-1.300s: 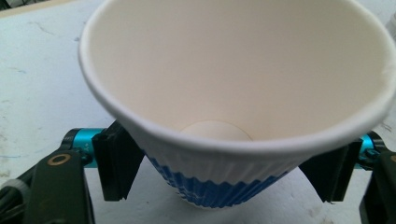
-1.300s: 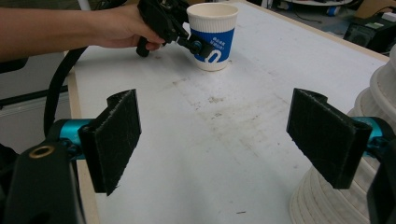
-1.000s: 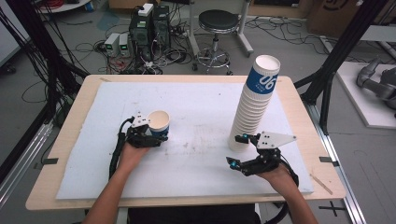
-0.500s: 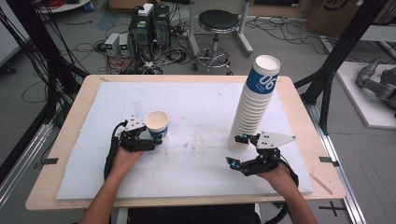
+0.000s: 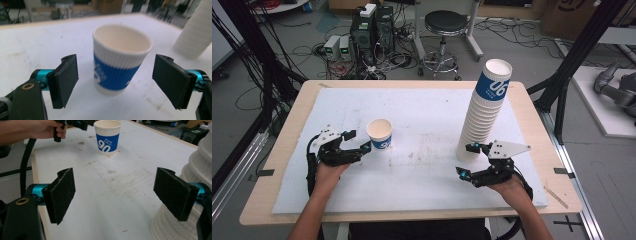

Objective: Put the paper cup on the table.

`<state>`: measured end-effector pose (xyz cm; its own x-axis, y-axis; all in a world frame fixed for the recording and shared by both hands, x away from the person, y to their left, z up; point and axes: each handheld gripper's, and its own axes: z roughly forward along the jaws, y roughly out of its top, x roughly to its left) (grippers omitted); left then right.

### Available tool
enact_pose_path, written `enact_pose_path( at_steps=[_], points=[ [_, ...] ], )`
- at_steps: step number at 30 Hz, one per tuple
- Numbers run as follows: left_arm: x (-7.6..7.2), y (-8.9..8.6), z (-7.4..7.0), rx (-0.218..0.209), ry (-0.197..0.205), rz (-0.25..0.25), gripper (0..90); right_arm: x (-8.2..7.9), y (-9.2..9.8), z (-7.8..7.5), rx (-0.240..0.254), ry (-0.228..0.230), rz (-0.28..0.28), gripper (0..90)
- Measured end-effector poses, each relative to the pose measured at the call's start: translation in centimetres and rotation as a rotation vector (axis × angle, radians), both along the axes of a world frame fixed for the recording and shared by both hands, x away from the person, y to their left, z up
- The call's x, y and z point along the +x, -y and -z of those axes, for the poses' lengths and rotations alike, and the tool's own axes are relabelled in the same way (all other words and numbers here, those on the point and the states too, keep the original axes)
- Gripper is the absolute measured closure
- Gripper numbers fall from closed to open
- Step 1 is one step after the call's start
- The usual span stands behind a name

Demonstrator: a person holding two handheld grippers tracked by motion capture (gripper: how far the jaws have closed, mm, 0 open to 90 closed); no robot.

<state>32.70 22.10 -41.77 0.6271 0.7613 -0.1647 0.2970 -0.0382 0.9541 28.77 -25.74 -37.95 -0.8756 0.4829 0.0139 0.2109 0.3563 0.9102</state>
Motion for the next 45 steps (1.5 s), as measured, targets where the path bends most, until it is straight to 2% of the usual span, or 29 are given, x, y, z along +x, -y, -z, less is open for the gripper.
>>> enact_pose_path(
  at_steps=[4,6,15,26,35,45],
  points=[
    [-0.6,-0.1,-1.1,-0.048,0.072,0.032,20.6,0.0,0.4,-0.2,-0.005,-0.001,0.019,17.8],
    [-0.7,-0.1,-1.4,-0.050,0.090,0.049,20.6,0.0,0.7,-0.4,-0.006,0.005,0.025,17.8],
    [-0.4,0.1,-2.2,-0.048,0.098,0.076,20.6,-0.9,3.0,-1.4,-0.012,0.012,0.069,17.8],
    [-0.4,0.9,-2.7,-0.044,0.115,0.104,20.6,-1.0,6.1,-2.0,0.002,0.035,0.186,17.7],
    [-0.9,1.1,-2.8,-0.042,0.118,0.125,20.6,-0.7,6.0,-2.0,-0.003,0.036,0.214,17.8],
    [-1.1,1.5,-3.0,-0.042,0.125,0.131,20.6,-1.4,6.0,-2.3,-0.016,0.053,0.228,17.8]
  ],
)
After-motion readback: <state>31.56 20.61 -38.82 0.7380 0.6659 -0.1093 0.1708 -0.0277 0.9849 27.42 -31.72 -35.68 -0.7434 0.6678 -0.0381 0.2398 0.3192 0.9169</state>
